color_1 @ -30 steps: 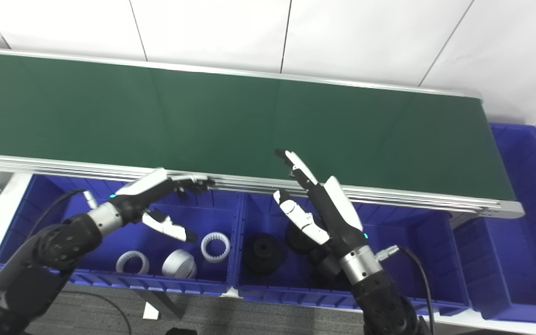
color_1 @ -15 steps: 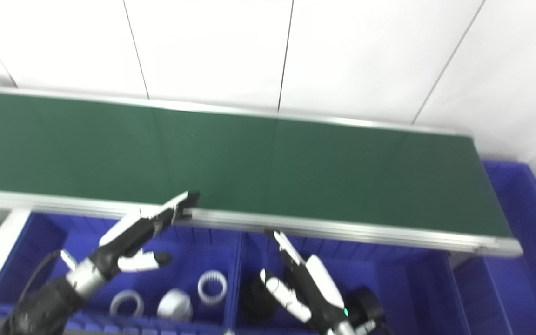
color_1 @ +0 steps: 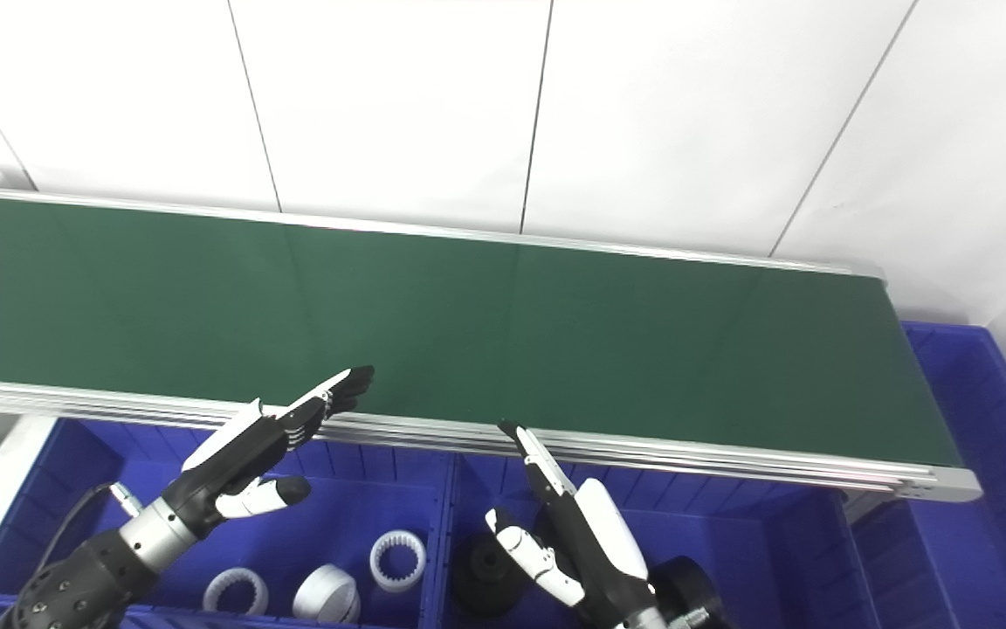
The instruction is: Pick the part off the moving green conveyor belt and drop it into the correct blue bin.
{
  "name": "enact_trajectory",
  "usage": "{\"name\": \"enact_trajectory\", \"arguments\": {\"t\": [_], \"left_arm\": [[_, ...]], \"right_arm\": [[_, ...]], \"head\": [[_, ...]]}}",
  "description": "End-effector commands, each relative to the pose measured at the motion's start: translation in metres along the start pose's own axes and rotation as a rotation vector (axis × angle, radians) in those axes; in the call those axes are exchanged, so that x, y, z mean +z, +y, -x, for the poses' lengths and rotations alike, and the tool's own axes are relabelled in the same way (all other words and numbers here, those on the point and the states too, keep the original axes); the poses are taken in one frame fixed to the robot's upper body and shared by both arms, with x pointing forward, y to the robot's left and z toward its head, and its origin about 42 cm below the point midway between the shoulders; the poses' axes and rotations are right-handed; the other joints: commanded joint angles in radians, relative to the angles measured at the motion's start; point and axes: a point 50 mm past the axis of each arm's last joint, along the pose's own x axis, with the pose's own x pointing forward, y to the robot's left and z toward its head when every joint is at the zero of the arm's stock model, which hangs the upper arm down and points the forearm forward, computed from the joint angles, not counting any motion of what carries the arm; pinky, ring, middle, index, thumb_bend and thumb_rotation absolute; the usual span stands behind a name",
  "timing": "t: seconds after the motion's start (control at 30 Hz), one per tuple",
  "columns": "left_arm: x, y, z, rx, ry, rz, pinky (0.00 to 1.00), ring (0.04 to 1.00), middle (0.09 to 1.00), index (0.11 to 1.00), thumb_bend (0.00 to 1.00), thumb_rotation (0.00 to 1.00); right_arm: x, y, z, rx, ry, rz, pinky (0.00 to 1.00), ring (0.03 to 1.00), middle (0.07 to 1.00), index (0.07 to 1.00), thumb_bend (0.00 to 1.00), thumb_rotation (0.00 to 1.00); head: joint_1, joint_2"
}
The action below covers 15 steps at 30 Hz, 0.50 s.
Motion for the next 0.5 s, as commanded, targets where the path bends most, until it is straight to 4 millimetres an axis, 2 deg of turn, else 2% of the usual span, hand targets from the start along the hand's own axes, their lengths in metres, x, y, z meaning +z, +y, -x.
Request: {"name": "enact_trajectory", "arguments": {"t": [0.0,0.1,0.23,0.27,0.3,0.33,0.37,0.4,0.47], "left_arm": [[0.007,0.008,-0.002,0.012,-0.06,-0.019,0.92,0.95,0.969,0.954,0.55,0.85],[0.005,0.007,-0.002,0.002,-0.059,-0.011,0.9,0.941,0.96,0.944,0.53,0.84],[0.004,0.007,-0.002,-0.016,-0.057,-0.006,0.89,0.932,0.955,0.939,0.51,0.82],[0.003,0.007,-0.002,-0.023,-0.056,0.0,0.9,0.935,0.957,0.942,0.52,0.82],[0.003,0.008,-0.002,-0.028,-0.055,0.005,0.9,0.938,0.96,0.945,0.53,0.82],[0.001,0.009,-0.001,-0.036,-0.05,0.009,0.9,0.939,0.961,0.946,0.53,0.82],[-0.001,0.01,-0.001,-0.041,-0.046,0.011,0.91,0.941,0.964,0.948,0.54,0.83],[-0.004,0.011,0.0,-0.048,-0.036,0.017,0.91,0.942,0.966,0.949,0.54,0.83],[-0.01,0.011,0.001,-0.057,-0.016,0.025,0.93,0.95,0.972,0.956,0.54,0.84]], "right_arm": [[0.012,-0.006,-0.007,-0.036,-0.073,0.004,0.94,0.988,1.0,0.99,0.42,1.0],[0.014,-0.006,-0.009,-0.042,-0.073,0.003,0.93,0.984,1.0,0.991,0.42,1.0],[0.015,-0.004,-0.01,-0.062,-0.078,-0.006,0.93,0.983,1.0,0.987,0.4,1.0],[0.015,-0.002,-0.01,-0.067,-0.076,-0.008,0.92,0.98,1.0,0.986,0.41,1.0],[0.015,-0.001,-0.011,-0.07,-0.075,-0.01,0.92,0.974,1.0,0.984,0.41,1.0],[0.014,0.001,-0.012,-0.071,-0.071,-0.007,0.91,0.971,1.0,0.983,0.41,1.0],[0.014,0.003,-0.013,-0.071,-0.069,-0.005,0.91,0.966,0.998,0.983,0.41,1.0],[0.013,0.006,-0.015,-0.071,-0.064,-0.007,0.91,0.963,0.997,0.983,0.41,1.0],[0.011,0.01,-0.018,-0.067,-0.049,-0.02,0.91,0.961,0.998,0.983,0.41,0.99]], "head": [[-0.003,0.002],[-0.004,0.003],[-0.045,0.002],[-0.092,-0.002],[-0.092,-0.002],[-0.174,-0.01],[-0.174,-0.01],[-0.231,-0.018],[-0.256,-0.023]]}}
